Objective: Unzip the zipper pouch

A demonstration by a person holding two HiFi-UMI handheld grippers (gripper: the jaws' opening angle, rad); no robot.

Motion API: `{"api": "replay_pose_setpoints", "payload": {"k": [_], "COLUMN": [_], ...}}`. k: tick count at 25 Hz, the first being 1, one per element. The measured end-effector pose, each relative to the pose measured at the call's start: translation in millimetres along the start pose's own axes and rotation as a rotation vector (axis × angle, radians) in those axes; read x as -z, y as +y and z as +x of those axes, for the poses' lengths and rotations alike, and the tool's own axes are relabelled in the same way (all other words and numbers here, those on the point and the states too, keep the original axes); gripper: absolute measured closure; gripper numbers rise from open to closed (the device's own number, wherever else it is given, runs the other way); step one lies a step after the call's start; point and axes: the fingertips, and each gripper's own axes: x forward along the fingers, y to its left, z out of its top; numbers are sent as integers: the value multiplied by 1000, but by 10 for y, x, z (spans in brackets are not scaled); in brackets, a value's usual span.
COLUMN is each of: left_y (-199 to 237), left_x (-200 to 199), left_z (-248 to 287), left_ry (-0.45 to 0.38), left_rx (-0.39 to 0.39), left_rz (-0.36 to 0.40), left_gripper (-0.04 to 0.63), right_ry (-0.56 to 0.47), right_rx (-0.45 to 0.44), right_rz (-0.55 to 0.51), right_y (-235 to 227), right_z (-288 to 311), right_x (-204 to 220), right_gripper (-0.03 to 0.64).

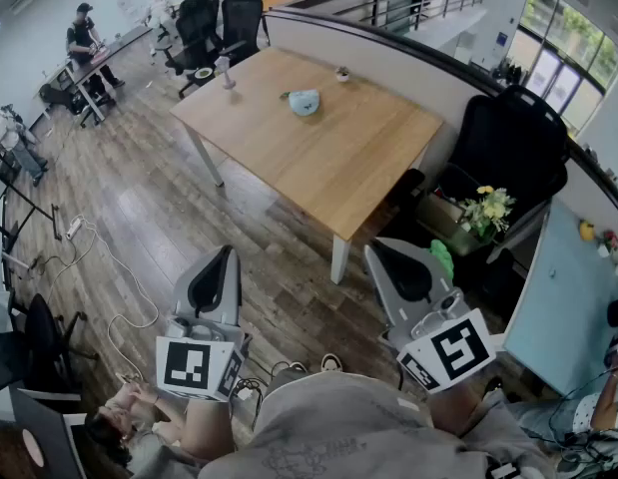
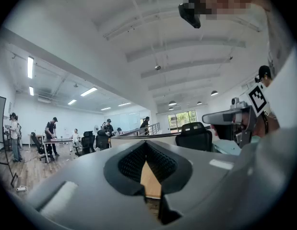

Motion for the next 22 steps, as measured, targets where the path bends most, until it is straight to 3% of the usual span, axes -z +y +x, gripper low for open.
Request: {"api": "replay_pose_setpoints", "payload": {"k": [9, 13, 14, 15, 16, 22], "left_y": [-73, 24, 75, 123, 161, 256], "left_x": [12, -31, -41, -46, -47, 52], "left_z": [-57, -38, -36, -33, -28, 148], "left_ry": [-1, -19, -27, -34, -38, -25], "left_rx": [-9, -66, -89, -108, -120, -114], "left_rz": [-24, -29, -34, -41, -47, -35], "left_gripper": [597, 595, 546, 443, 411, 410], "right_ry": [-2, -45, -57, -62, -60, -25], "right_rx": [7, 74, 91, 99, 100, 98], "right_rz": [21, 30, 33, 36, 37, 29], "right_y": [-40, -168, -208, -239, -258, -376], "right_z": [-86, -99, -88, -73, -54, 138], "right_x": [93, 49, 36, 33, 43, 192], "right_gripper": [604, 586, 499, 409, 408, 408]}}
